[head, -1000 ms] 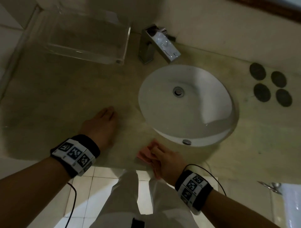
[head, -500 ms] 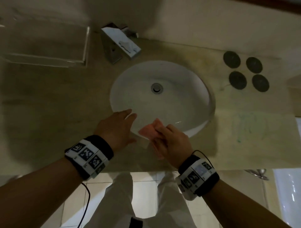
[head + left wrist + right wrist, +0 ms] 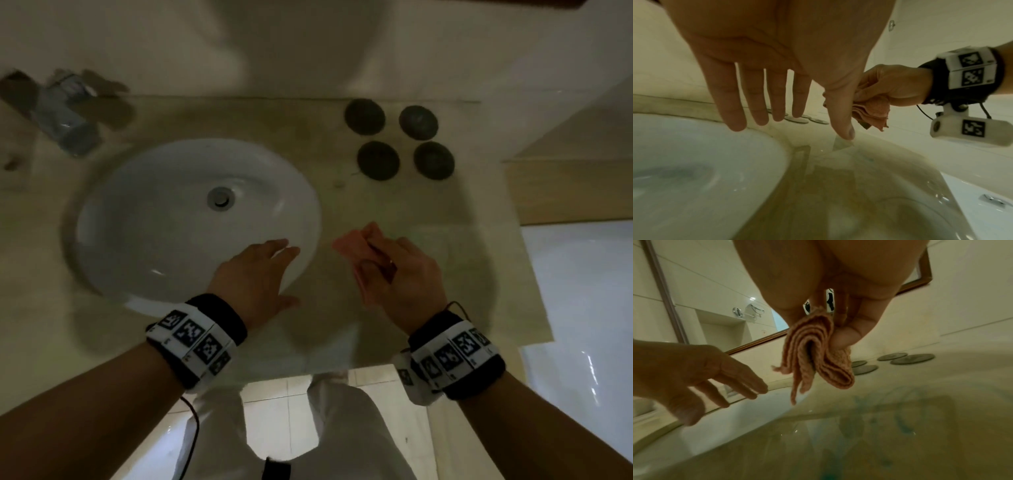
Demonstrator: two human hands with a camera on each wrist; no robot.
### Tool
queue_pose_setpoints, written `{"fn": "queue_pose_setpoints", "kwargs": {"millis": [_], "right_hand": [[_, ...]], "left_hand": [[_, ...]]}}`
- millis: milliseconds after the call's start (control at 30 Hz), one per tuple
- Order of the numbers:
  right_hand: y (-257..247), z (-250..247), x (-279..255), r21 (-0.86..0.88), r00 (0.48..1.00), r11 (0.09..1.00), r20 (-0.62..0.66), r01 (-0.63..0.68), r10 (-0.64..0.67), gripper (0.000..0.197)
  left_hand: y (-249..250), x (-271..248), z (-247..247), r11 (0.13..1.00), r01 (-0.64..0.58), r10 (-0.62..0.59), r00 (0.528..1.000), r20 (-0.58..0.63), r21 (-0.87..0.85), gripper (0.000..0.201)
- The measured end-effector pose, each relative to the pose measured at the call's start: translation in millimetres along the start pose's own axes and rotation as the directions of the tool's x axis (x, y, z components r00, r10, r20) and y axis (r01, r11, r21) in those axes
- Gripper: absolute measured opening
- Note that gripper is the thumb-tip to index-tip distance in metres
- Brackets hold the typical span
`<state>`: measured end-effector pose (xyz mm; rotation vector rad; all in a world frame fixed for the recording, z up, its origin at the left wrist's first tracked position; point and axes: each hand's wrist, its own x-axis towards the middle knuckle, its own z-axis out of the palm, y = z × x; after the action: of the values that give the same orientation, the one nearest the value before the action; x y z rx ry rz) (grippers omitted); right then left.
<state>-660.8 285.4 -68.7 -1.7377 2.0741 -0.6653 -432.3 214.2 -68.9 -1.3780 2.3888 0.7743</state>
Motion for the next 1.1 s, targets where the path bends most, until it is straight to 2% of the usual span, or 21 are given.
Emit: {"fn": "queue_pose_setpoints", "kwargs": {"millis": [133,267,400,533,600,667,800,833,933,1000,1033,1100], "right_hand": [[56,-39,22,-0.084,1.000,0.996,0.017,-0.003,0.005,0.043],[89,-47,53,-0.106,0.998,0.994,0.066,0.025,-0.018,0.039],[98,-28,79,-0.112,0.989,0.993,0.146,0.025,-0.008,0.031],[95,3,86,-0.110,0.962,0.993,0.273,0.032,-0.001,0.033],[91,10,85,-0.116,0.955,0.991,0.297,0.062,-0.025,0.035],[82,15,81,-0.130,0.946,0.983,0.313,0.133,-0.087,0.041],[55,27,47,-0.007,0.912,0.958,0.308,0.286,-0.270,0.063],[50,30,36,0.000,0.895,0.954,0.349,0.299,-0.280,0.058],[41,45,1,-0.008,0.837,0.923,0.425,0.384,-0.344,0.019],[40,58,-21,-0.052,0.770,0.891,0.527,0.451,-0.359,0.025],[38,61,-28,-0.090,0.737,0.890,0.601,0.448,-0.310,0.030],[39,64,-35,-0.111,0.745,0.914,0.621,0.391,-0.244,0.032]], "left_hand": [[53,24,16,1.000,0.008,-0.008,1.000,-0.011,0.009,0.086],[71,30,35,0.998,0.061,-0.062,0.998,0.030,0.034,0.093],[65,23,47,0.994,0.093,-0.096,0.994,0.049,0.057,0.090],[61,17,53,0.997,0.067,-0.065,0.996,-0.069,0.028,0.071],[58,15,54,0.995,0.098,-0.098,0.991,-0.089,0.003,0.076],[53,12,57,0.990,0.140,-0.142,0.985,-0.092,-0.036,0.084],[48,7,63,0.986,0.150,-0.155,0.985,-0.081,-0.069,0.087],[46,8,64,0.987,0.145,-0.151,0.985,-0.087,-0.068,0.086],[41,10,69,0.991,0.125,-0.129,0.986,-0.106,-0.044,0.079],[41,11,69,0.993,0.110,-0.113,0.986,-0.121,-0.033,0.071],[41,11,69,0.994,0.103,-0.106,0.987,-0.120,-0.029,0.070],[43,11,68,0.995,0.096,-0.097,0.986,-0.139,-0.019,0.067]]}}
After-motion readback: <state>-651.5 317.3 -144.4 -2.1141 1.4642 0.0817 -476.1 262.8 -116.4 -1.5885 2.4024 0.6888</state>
